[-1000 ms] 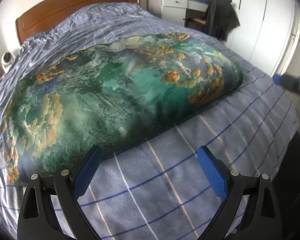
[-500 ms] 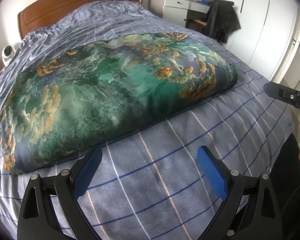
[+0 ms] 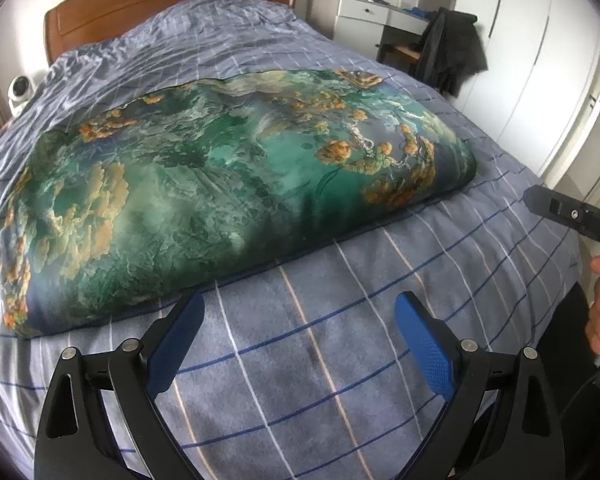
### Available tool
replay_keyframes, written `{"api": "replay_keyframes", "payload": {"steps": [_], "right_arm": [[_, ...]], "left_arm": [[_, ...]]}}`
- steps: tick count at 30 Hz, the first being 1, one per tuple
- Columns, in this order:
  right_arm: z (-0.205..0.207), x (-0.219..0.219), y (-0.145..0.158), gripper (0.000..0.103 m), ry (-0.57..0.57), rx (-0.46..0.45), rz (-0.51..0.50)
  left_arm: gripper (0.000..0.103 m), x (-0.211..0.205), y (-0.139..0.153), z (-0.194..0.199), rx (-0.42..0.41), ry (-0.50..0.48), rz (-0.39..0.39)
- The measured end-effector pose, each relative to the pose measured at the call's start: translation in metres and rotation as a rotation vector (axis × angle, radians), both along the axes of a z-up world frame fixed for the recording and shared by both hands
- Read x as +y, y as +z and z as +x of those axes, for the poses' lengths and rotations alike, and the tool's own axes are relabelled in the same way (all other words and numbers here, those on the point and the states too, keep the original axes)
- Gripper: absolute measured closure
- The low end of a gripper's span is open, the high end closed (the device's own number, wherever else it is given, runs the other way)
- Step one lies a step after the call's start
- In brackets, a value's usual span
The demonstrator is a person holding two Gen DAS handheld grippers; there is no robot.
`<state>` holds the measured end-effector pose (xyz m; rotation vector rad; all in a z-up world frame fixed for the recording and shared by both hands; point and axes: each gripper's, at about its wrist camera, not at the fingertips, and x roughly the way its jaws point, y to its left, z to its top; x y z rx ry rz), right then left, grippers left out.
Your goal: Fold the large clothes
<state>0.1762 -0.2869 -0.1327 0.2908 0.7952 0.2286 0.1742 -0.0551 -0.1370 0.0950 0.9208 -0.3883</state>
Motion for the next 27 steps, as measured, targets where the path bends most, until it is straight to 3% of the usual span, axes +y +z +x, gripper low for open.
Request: {"api": "replay_keyframes", "payload": {"steps": [27], "right_arm": [[0.0031, -0.0022, -0.0059, 0.034, -0.017, 0.026, 0.0]], "left_arm": [[0.006, 0.0011, 0.003, 0.002, 0.007, 0.014, -0.038]]}}
